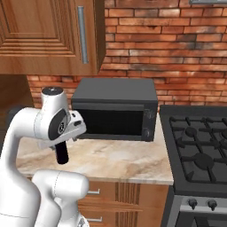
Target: Place the drinks on the dining counter in a tight cluster.
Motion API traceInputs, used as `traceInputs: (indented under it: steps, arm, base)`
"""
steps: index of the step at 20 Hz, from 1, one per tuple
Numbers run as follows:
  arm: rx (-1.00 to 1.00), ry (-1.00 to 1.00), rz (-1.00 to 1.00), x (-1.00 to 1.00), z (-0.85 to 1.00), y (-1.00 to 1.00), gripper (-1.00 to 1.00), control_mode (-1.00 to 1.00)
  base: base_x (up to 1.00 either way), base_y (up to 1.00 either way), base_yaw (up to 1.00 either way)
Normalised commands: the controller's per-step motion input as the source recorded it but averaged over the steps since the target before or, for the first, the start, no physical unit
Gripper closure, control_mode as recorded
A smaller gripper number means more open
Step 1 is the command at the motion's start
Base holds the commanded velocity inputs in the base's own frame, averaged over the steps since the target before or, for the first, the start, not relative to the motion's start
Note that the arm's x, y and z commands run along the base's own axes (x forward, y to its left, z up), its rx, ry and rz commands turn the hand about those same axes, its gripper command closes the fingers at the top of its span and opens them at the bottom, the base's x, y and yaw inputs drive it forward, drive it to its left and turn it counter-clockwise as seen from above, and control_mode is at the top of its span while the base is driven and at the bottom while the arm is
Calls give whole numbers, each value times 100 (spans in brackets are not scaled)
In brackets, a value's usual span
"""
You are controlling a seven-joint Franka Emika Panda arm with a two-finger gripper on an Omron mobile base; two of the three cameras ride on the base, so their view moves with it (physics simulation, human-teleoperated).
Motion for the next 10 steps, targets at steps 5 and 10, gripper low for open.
traceInputs:
  steps: [5,10]
  arm:
    - [33,0,21,13,-14,1,-100,-100]
    - [34,0,8,12,-7,0,-100,-100]
  base:
    - [0,0,0]
    - [0,0,0]
